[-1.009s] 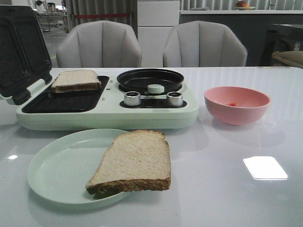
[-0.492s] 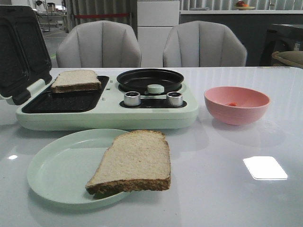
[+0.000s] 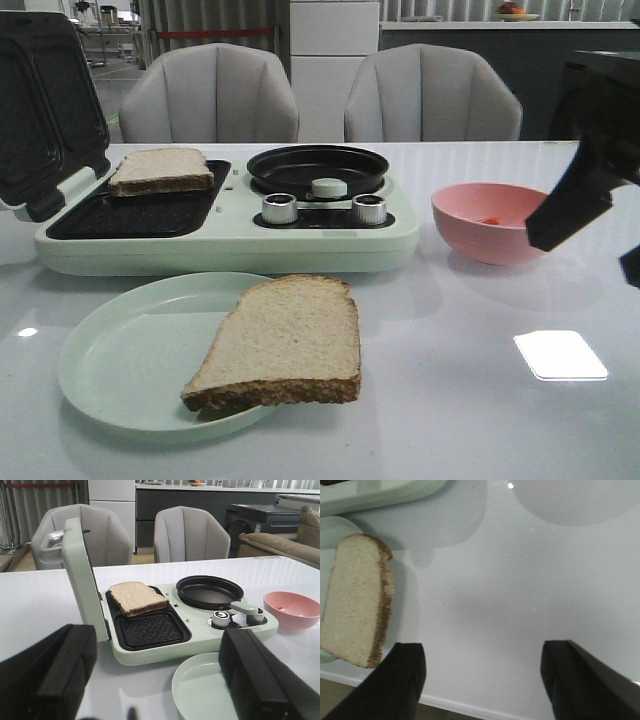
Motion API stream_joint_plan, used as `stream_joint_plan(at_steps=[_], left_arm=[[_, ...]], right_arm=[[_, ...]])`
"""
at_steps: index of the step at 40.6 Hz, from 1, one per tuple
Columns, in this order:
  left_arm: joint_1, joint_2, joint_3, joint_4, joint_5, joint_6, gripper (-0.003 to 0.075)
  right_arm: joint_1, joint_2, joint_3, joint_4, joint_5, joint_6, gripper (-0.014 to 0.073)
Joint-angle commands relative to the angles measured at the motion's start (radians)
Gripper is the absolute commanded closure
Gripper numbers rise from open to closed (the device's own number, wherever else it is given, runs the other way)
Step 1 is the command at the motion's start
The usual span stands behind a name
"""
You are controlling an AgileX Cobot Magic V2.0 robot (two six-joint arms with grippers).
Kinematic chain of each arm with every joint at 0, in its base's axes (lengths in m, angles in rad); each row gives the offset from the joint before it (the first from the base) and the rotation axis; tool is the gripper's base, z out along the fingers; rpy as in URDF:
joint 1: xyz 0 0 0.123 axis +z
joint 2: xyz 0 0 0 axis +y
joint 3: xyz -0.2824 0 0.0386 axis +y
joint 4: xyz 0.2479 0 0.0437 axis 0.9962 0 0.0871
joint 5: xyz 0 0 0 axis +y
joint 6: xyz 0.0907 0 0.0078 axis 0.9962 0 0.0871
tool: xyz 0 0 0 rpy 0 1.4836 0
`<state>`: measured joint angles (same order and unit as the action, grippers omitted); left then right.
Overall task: Make breakfast with bread and shrimp
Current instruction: 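Reach the right gripper to the remaining bread slice and grasp it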
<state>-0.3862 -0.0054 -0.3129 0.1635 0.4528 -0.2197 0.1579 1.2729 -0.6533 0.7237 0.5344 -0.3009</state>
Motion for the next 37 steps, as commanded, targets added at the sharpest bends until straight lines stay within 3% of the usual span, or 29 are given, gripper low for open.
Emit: stream_joint_plan(at_steps=[1, 13, 20, 37], left_arm=[[-0.008, -0.003, -0.027, 0.003, -0.076, -0.007, 0.0156], [-0.008, -0.003, -0.027, 0.003, -0.076, -0.007, 0.0156], [-0.008, -0.003, -0.027, 0.003, -0.076, -0.007, 0.0156], [-0.008, -0.003, -0.027, 0.003, -0.076, -0.007, 0.0156]], right_arm=[[0.001, 0.045, -0.053, 0.221, 0.011, -0.164, 0.0106], [0.001, 0.268, -0.111, 0.62, 0.146, -0.549, 0.0136], [0.022, 0.403, -0.164, 0.786, 0.237, -0.695, 0.0136], [0.13, 0.582, -0.279, 0.849, 0.236, -0.729, 0.0136]])
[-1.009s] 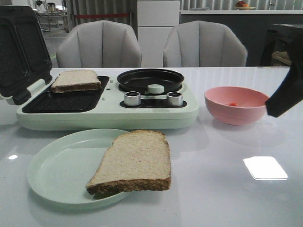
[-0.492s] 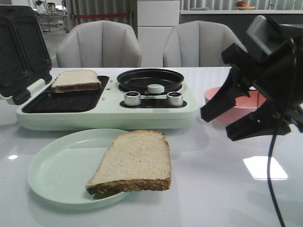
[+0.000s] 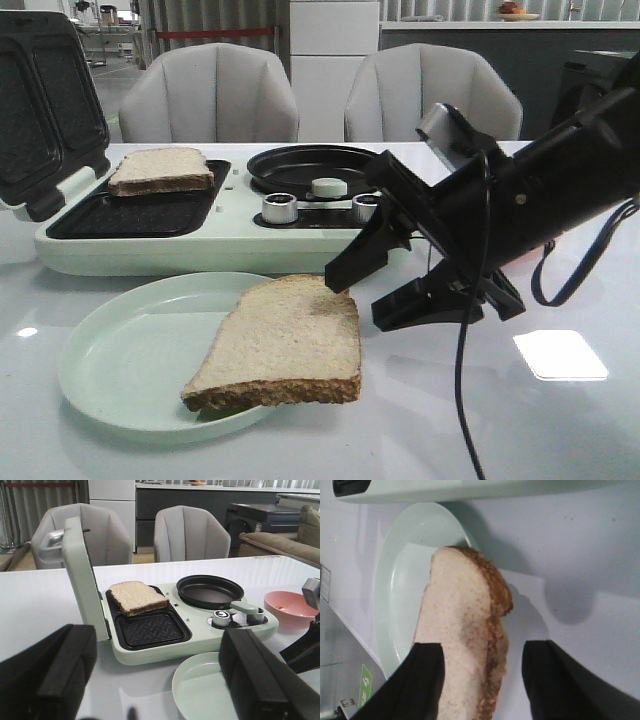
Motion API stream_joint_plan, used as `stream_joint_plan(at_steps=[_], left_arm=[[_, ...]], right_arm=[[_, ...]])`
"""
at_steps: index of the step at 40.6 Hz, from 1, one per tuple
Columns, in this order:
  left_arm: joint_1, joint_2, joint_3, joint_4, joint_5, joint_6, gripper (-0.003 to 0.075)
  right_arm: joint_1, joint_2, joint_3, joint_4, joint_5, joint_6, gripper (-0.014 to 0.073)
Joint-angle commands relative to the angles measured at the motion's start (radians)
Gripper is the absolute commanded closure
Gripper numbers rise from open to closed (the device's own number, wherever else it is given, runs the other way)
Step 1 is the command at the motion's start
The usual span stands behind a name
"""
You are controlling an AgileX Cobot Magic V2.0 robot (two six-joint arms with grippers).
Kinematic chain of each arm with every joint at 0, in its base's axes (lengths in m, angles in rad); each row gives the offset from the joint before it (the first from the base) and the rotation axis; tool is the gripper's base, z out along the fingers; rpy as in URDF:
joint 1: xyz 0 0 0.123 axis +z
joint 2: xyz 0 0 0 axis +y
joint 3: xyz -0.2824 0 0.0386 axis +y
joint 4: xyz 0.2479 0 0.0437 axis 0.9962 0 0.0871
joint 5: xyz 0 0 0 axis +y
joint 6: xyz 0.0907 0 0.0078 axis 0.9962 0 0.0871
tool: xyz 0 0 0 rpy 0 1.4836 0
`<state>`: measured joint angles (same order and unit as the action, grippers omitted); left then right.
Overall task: Make breakfast with bread and shrimp
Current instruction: 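Reach the right gripper to the remaining bread slice and grasp it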
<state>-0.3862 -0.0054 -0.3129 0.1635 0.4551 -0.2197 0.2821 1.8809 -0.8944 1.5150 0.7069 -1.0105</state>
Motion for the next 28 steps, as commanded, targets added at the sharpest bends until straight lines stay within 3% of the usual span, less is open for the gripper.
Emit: stream_joint_plan(at_steps=[1, 9, 20, 28], left_arm=[[-0.008, -0.003, -0.027, 0.003, -0.079, -0.007, 0.0156], [-0.008, -0.003, -0.027, 0.003, -0.079, -0.007, 0.0156], [-0.008, -0.003, -0.027, 0.003, -0.079, -0.007, 0.0156], [-0.008, -0.003, -0.027, 0.003, -0.079, -0.007, 0.0156]], right_arm=[[0.009, -0.021, -0.043, 0.058, 0.066, -0.019, 0.0136], [0.029, 0.016, -0.077, 0.061, 0.101, -0.019, 0.0143], [0.043, 0.027, -0.097, 0.07, 0.099, -0.024, 0.037], [0.043, 0.003, -0.097, 0.074, 0.1, -0.067, 0.0431]])
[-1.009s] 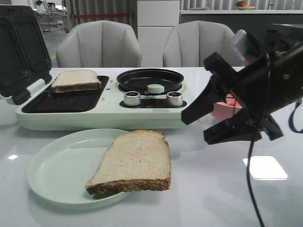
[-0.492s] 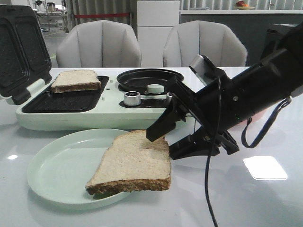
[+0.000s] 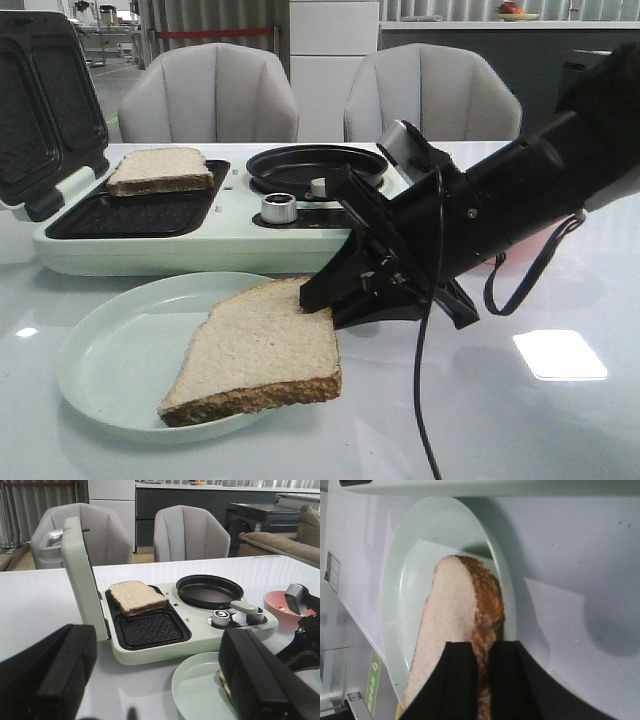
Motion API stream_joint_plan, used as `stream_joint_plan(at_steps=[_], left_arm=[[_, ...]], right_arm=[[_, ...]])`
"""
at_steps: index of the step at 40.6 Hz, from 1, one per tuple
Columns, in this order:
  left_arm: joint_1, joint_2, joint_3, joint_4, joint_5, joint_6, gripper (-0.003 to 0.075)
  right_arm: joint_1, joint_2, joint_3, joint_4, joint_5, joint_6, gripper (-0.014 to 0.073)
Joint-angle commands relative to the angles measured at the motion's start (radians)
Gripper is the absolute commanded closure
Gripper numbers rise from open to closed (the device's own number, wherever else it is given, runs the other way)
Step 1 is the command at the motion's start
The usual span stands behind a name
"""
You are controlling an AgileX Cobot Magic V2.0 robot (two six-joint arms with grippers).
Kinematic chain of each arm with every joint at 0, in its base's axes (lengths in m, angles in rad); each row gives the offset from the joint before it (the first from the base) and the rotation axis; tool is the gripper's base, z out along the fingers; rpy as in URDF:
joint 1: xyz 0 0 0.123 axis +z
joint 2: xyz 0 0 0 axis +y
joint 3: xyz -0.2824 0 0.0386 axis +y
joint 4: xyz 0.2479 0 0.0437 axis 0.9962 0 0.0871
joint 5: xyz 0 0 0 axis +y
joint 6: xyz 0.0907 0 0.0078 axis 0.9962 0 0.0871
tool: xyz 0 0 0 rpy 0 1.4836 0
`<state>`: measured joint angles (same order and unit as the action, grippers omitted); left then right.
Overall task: Make breakfast with bread and shrimp
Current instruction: 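Reach the right gripper to the remaining bread slice and grasp it, then carry the bread with the right gripper onto the sandwich plate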
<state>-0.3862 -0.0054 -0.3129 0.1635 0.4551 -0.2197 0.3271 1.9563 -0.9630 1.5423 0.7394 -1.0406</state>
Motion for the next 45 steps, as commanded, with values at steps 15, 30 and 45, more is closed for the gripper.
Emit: stream_joint_plan(at_steps=[15, 30, 45], left_arm=[[-0.008, -0.003, -0.027, 0.003, -0.079, -0.007, 0.0156], [-0.008, -0.003, -0.027, 0.003, -0.079, -0.007, 0.0156], [-0.008, -0.003, -0.027, 0.003, -0.079, -0.007, 0.0156]], right_arm=[[0.0, -0.212, -0.078, 0.188, 0.129, -0.08, 0.0431], [0.104, -0.066, -0.415, 0.264, -0.04, -0.073, 0.0431], [0.124, 0.19, -0.747, 0.265, -0.056, 0.029, 0.0426]])
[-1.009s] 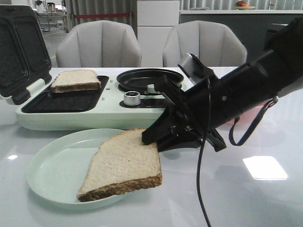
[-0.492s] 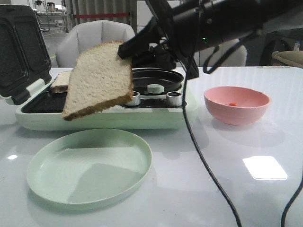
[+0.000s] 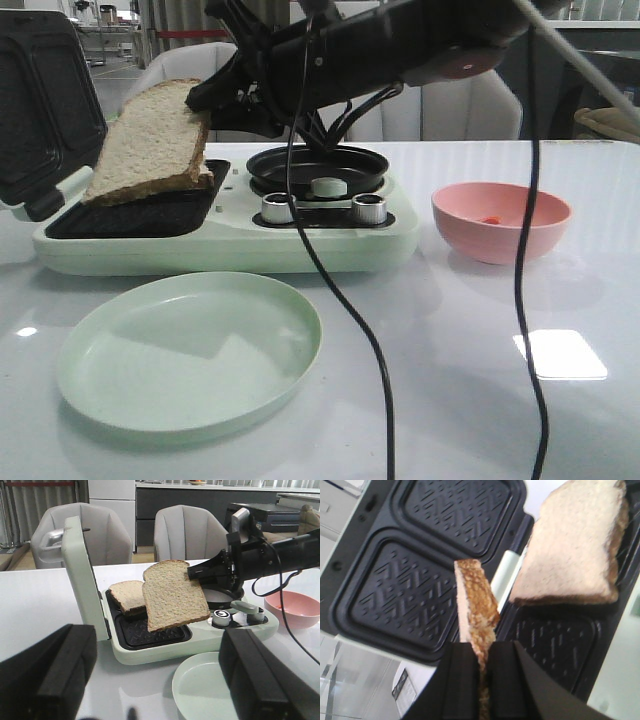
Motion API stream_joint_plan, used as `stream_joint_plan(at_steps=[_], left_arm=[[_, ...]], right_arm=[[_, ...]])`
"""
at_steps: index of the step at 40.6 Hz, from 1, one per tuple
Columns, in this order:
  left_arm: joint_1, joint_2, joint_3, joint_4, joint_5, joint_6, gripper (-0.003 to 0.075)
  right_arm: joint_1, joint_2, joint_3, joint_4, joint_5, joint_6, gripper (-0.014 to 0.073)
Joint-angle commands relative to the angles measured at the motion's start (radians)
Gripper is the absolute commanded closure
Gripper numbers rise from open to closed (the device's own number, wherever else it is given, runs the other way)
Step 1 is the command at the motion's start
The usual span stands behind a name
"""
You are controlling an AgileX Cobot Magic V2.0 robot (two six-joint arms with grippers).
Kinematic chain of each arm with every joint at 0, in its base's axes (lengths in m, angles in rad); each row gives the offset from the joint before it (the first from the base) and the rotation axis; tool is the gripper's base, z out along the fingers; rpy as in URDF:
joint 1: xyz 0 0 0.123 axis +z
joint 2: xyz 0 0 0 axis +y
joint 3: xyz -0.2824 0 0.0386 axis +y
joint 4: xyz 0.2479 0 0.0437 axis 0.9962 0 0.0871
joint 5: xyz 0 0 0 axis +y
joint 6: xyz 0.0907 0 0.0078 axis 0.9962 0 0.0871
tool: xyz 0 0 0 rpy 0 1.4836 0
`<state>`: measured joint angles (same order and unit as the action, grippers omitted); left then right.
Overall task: Make breakfast with bread and shrimp
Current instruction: 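Carry the bread with the right gripper onto the sandwich plate, then open the right gripper and withdraw it from the bread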
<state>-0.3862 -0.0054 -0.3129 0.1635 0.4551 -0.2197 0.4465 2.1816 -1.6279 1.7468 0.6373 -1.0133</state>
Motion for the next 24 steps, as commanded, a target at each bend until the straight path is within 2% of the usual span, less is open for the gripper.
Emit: stream_joint_plan(at_steps=[1, 6, 12, 15, 24], left_arm=[[-0.008, -0.003, -0.027, 0.003, -0.079, -0.007, 0.0156], [-0.008, -0.003, -0.027, 0.003, -0.079, -0.007, 0.0156], [-0.008, -0.003, -0.027, 0.003, -0.079, -0.007, 0.0156], [-0.008, -0.003, -0.027, 0.003, -0.079, -0.007, 0.0156], [-0.008, -0.003, -0.027, 0.003, -0.079, -0.007, 0.0156]], right_arm=[[0.007, -0.026, -0.094, 0.06, 0.046, 0.002, 0.0426], [0.026, 0.001, -0.127, 0.028, 0.02, 0.012, 0.0393], [0.03, 0.0, -0.129, -0.029, 0.0, 0.012, 0.0228], [0.031, 0.0, -0.132, -0.052, 0.008, 0.012, 0.0177], [0.031, -0.011, -0.132, -0.111, 0.018, 0.012, 0.0162]])
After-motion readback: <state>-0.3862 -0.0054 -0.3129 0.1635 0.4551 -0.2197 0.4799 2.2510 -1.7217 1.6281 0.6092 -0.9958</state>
